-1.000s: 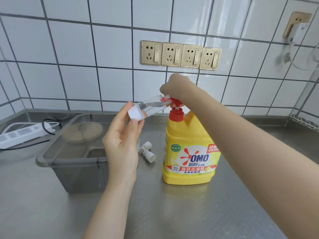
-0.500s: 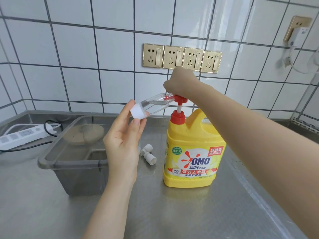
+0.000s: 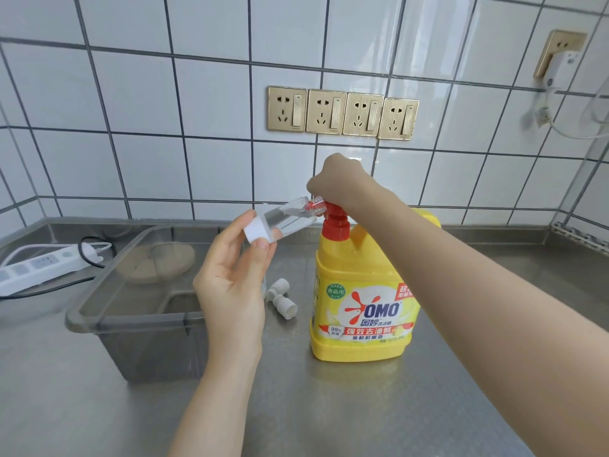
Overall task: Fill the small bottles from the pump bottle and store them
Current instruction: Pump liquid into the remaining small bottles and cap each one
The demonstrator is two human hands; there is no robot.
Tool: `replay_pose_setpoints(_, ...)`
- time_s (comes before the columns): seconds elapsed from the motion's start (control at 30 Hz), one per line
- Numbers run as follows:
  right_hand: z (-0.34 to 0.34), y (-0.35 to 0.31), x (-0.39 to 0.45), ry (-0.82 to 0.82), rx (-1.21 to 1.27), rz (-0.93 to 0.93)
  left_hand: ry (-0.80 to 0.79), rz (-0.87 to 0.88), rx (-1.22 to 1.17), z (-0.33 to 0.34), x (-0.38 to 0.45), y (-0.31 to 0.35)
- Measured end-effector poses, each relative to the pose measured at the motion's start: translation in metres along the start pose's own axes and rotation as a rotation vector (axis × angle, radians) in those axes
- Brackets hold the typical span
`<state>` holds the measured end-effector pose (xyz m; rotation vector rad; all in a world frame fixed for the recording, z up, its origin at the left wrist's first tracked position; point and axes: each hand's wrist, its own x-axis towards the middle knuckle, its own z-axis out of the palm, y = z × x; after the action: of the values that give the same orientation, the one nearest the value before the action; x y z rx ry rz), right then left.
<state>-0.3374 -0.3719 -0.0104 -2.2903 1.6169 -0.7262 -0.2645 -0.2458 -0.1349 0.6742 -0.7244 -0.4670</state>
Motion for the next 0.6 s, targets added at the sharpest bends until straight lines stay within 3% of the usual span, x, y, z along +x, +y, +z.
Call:
replay_pose_setpoints(0.33,-0.008,-0.007,-0.001,0.013,0.069,-0.032,-0.031,0.020,0.011,-0.005,0.002,0.008)
replay_pose_setpoints(0.6,-0.023,-0.016,0.009,0.097,-0.082,-0.166,-0.094,0.010,-0.050,0.001,0.003,0.010)
